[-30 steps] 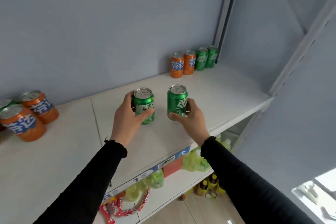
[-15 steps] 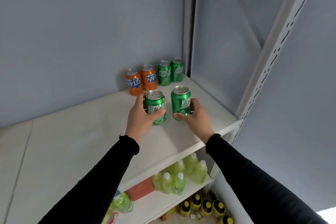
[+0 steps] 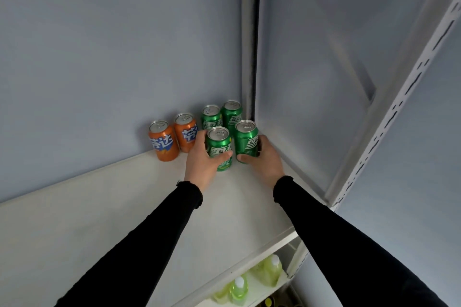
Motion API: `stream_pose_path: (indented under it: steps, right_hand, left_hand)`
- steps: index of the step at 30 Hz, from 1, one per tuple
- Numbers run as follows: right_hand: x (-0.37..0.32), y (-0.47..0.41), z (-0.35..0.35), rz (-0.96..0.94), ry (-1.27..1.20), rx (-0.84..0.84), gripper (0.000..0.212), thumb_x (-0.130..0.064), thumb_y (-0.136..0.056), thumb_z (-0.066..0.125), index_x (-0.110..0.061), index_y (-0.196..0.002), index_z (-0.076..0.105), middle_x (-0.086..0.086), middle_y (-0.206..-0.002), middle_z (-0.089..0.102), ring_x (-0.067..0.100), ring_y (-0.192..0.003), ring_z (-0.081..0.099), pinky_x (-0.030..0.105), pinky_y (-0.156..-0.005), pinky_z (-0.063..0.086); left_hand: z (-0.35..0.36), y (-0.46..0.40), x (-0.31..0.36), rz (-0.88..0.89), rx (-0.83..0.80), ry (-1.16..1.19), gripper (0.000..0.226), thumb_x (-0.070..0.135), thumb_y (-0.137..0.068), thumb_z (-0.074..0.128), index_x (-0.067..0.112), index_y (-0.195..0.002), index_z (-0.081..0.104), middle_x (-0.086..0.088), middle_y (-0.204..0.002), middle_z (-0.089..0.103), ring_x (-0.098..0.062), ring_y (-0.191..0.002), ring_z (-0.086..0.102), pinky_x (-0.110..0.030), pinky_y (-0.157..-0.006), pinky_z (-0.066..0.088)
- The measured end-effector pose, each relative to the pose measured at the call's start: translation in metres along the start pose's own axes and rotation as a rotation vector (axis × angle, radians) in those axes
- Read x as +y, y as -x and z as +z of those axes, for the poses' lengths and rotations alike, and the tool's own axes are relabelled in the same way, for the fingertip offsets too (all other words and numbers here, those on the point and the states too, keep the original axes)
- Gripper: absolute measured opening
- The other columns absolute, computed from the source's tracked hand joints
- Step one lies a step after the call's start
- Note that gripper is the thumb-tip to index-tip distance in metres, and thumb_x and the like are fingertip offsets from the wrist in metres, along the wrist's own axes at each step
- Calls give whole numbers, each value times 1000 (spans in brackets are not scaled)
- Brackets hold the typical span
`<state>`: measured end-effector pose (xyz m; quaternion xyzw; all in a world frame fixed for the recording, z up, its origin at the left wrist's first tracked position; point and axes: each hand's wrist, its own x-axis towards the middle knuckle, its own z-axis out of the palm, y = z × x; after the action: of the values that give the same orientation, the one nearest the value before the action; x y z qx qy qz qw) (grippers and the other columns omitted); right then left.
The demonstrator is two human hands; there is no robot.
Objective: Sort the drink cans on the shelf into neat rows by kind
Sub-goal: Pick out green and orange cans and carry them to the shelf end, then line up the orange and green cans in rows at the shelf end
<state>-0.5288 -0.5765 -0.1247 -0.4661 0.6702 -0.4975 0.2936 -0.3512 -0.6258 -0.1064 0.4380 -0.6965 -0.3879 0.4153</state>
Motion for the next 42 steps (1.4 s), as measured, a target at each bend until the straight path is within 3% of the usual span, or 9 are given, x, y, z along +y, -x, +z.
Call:
stream_pose_path:
  steps: [6, 11, 20, 24, 26, 29, 32, 35, 42]
  right_hand:
    - [12, -38, 2, -51, -57, -59, 59, -20, -70, 87, -27, -117, 54, -6, -117, 68, 13, -106, 65, 32, -91, 52]
    - [14, -50, -2, -99, -73, -106, 60, -12, -71, 87, -29, -118, 52, -8, -117, 66, 9, -105, 63, 24, -89, 48]
    - [10, -55, -3, -121, -73, -130, 51, -10, -75, 80, -27, -115, 54, -8, -115, 65, 12, -106, 62, 27, -85, 46]
    - [8, -44, -4, -119, -72, -58, 79, -24, -66, 83, -28, -136, 49, -6, -130, 61, 13, -119, 58, 32, -98, 47]
    - [6, -24, -8, -144, -52, -2, 81, -19, -71, 83, -23, -143, 45, -2, -137, 55, 15, -125, 50, 31, -104, 40]
    - [5, 10, -7, -294, 61, 36, 66, -17, -83, 76, -14, -142, 47, 5, -138, 52, 21, -125, 43, 29, -105, 33]
    - [-1, 33, 9, -437, 215, -81, 54, -21, -86, 73, -13, -135, 53, 7, -136, 53, 23, -125, 42, 27, -104, 34]
    - [-13, 55, 42, -534, 360, -252, 49, -27, -87, 71, -16, -133, 56, 6, -138, 51, 23, -125, 40, 31, -106, 37]
    - [-57, 137, 147, -741, 453, -496, 46, -32, -87, 68, -18, -130, 59, 6, -136, 55, 27, -122, 47, 33, -107, 38]
  left_hand:
    - [12, -20, -7, -2, 89, -72, 67, 35, -70, 88, 30, -126, 51, 5, -123, 64, -12, -113, 63, -41, -98, 55]
    - [24, -26, -4, -36, 165, -105, 73, 44, -66, 85, 29, -128, 49, 3, -124, 63, -16, -116, 62, -47, -98, 54]
    - [39, -29, 4, -67, 238, -156, 77, 43, -64, 83, 24, -131, 48, 2, -126, 61, -20, -118, 59, -48, -99, 52]
    - [35, -13, 9, -110, 215, -163, 88, 29, -73, 88, 19, -146, 39, 1, -137, 58, -16, -124, 56, -39, -106, 48]
    - [24, 3, 8, -106, 227, -241, 80, 33, -79, 83, 17, -146, 41, 1, -137, 57, -16, -123, 56, -38, -105, 47]
    - [-2, 34, 6, -62, 248, -435, 59, 32, -88, 75, 16, -140, 51, 0, -134, 58, -19, -121, 54, -36, -103, 44]
    - [-35, 72, 5, -76, 279, -617, 44, 29, -92, 71, 17, -133, 58, 0, -129, 60, -21, -113, 52, -28, -96, 40]
    - [-74, 114, 2, -92, 321, -741, 35, 26, -92, 69, 19, -126, 63, 4, -123, 61, -21, -107, 52, -32, -93, 44]
    - [-182, 225, -10, -238, 473, -873, 33, 31, -93, 68, 22, -124, 64, 6, -119, 62, -20, -110, 52, -33, -90, 46]
